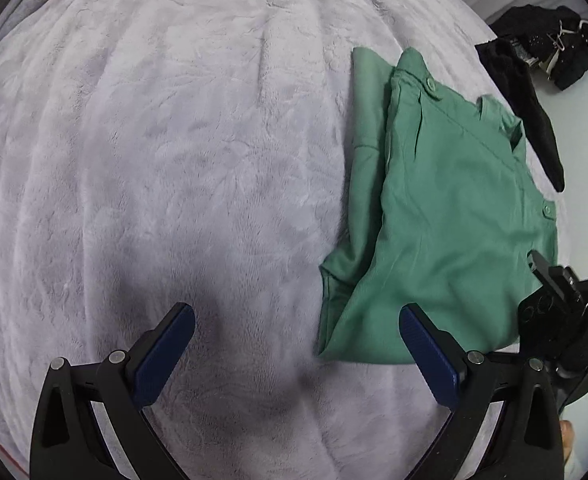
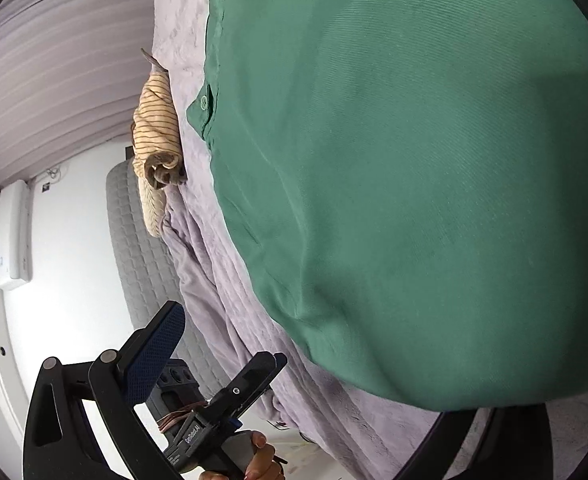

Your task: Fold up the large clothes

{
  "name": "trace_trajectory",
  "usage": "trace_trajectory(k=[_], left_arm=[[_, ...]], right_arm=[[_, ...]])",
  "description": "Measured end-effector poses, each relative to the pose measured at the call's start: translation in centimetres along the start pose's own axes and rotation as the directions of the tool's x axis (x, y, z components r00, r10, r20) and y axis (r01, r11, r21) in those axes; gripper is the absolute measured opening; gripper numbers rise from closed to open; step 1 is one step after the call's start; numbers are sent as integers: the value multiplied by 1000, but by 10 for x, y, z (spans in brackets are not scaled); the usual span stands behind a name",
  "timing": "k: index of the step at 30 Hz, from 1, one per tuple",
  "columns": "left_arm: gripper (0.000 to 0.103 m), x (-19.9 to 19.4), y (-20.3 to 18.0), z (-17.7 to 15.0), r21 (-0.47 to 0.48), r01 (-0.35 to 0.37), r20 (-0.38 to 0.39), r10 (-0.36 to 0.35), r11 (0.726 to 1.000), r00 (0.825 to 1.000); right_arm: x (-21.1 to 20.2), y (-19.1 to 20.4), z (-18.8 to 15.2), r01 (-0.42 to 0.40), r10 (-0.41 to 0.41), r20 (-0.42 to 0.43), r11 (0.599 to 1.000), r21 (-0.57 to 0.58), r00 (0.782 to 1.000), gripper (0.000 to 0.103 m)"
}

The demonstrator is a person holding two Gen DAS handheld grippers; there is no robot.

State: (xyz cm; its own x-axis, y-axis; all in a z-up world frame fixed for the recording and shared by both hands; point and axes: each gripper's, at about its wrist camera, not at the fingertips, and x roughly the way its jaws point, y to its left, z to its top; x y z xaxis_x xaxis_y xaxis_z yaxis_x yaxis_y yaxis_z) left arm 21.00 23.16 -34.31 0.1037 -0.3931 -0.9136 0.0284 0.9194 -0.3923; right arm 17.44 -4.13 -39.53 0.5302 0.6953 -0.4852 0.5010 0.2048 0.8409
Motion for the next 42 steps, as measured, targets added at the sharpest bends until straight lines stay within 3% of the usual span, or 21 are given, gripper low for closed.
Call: trace_trajectory(k=[3,5,7,8,10,13,16,19,22,23,24,25,27,28,29,30,32,35,38,40,42], left_arm=[[102,7,4,15,-16,64,-19,-64,998,998],[102,17,-2,17,-26,106,-39,-107,994,994],[102,25,-6,22,-40,153,-55,-155,987,986],[102,29,-7,26,-53,184,-65,-187,981,980],[102,36,-20,24,-82,252,-82,-259,964,963],[102,51,-32,35,-113,358,-116,-370,927,922],[102,69,-49,47,-121,414,-149,-429,902,891],[102,85,-67,56,-122,435,-169,-450,892,877],[102,92,-92,60,-62,391,-173,-396,918,902],[97,91,-99,59,-31,367,-168,-366,930,915],[76,91,-106,58,11,326,-165,-320,945,933],[64,92,-113,58,60,262,-163,-249,963,955],[34,92,-116,59,89,214,-155,-199,973,968],[26,89,-112,59,73,235,-147,-223,969,964],[11,85,-108,60,45,278,-137,-269,960,953],[11,80,-104,60,11,331,-119,-327,944,937],[11,70,-107,58,16,348,-89,-345,937,934],[11,59,-126,53,55,362,-62,-358,931,932],[11,47,-144,52,60,412,-47,-410,909,911],[11,34,-157,50,66,443,-39,-441,894,897],[11,27,-177,51,77,469,-33,-468,880,883]], right_arm=[[-3,-5,-4,-8,8,8,999,48,1000,99],[-6,-8,-4,25,-26,17,998,66,1000,78],[-6,-11,-2,53,-54,15,996,67,998,23],[-6,-10,-1,52,-53,15,997,51,998,12],[-10,-2,0,43,-43,21,999,9,999,10],[-20,21,0,39,-35,33,993,-107,999,10],[-30,44,2,39,-31,42,980,-194,999,10],[-36,56,3,43,-34,40,970,-240,999,10],[-34,57,2,59,-54,25,966,-250,998,9],[-33,55,-1,70,-70,12,966,-249,998,9],[-32,50,-5,87,-92,-9,965,-248,996,10],[-32,44,-8,104,-117,-39,964,-245,992,14],[-31,35,-15,148,-181,-114,957,-249,977,14],[-30,33,-18,167,-210,-151,951,-260,966,14],[-33,30,-21,194,-250,-182,940,-279,951,14],[-41,30,-23,216,-281,-186,927,-306,942,14],[-66,35,-23,235,-305,-151,902,-362,940,14],[-110,50,-9,320,-340,32,844,-430,940,14],[-122,50,22,457,-427,170,778,-431,888,12],[-114,33,43,494,-472,160,769,-406,867,9],[-99,6,59,476,-475,94,807,-349,875,3]])
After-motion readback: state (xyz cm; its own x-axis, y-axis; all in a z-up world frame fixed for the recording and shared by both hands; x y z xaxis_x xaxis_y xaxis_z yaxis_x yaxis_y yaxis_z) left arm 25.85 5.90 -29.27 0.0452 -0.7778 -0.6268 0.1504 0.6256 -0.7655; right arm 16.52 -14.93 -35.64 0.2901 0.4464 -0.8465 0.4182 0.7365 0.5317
